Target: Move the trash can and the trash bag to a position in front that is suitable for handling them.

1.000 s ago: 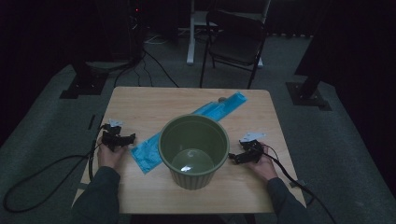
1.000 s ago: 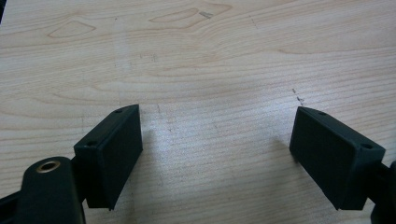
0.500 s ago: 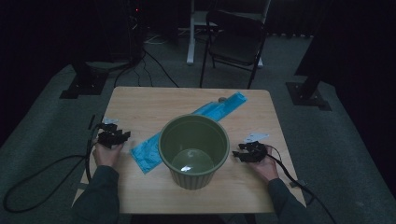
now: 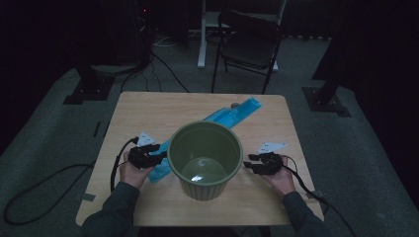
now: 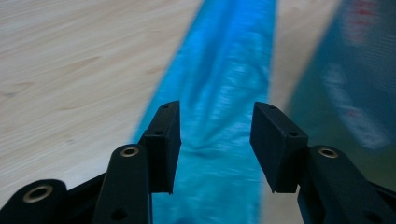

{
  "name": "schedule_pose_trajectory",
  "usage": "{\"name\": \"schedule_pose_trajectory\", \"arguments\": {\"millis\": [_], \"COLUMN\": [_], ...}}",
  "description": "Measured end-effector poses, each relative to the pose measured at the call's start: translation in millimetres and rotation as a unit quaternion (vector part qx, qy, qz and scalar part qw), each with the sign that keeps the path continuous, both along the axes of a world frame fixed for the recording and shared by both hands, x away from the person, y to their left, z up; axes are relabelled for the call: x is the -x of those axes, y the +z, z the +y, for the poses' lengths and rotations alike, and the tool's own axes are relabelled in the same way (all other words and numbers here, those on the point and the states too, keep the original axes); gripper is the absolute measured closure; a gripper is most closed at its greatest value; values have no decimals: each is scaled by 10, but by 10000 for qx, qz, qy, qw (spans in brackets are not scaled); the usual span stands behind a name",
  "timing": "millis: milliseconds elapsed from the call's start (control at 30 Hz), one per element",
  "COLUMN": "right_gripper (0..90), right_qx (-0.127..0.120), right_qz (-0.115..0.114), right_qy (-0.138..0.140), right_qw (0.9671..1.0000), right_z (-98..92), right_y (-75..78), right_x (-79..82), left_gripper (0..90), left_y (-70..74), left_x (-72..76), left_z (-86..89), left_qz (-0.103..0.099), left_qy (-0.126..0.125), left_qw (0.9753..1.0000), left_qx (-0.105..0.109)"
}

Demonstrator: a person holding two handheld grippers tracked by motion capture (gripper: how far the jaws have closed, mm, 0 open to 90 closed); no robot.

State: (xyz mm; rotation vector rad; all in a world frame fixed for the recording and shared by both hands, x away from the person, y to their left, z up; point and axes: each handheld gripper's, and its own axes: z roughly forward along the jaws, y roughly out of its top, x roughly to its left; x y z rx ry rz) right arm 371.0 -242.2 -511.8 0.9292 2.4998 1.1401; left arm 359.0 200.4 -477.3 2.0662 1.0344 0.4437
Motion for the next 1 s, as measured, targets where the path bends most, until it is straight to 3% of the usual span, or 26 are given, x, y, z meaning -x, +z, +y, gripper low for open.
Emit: {"name": "schedule_pose_trajectory", "arguments": {"millis": [67, 100, 233, 333, 367, 433, 567, 1000], "right_gripper": [575, 571, 551, 537, 531, 509, 501, 501], "right_qx": [-77, -131, 39, 51, 63, -56, -81, -174], "right_qz": [0, -21, -100, -143, -174, -186, -226, -161], "right_qy": [43, 199, 531, 673, 739, 963, 1044, 689], "right_qw": [10000, 9997, 9985, 9976, 9971, 9952, 9942, 9973], "right_z": [21, 73, 193, 243, 268, 337, 367, 239], "right_y": [28, 85, 155, 180, 191, 222, 235, 193], "right_x": [35, 121, 328, 428, 468, 557, 569, 423], "left_gripper": [530, 529, 524, 518, 518, 522, 540, 546], "left_y": [0, -3, -15, -16, -10, -17, -36, -91], "left_x": [66, 98, 228, 297, 366, 387, 323, 1], "left_z": [-42, -58, -95, -127, -174, -208, -270, -467], "left_qz": [23, 44, 92, 46, -24, -125, -185, -211], "left_qy": [-107, -165, -420, -559, -711, -682, -664, -705], "left_qw": [9999, 9999, 9991, 9984, 9974, 9975, 9975, 9966], "left_qx": [20, 10, -24, -56, -105, -133, -137, -373]}}
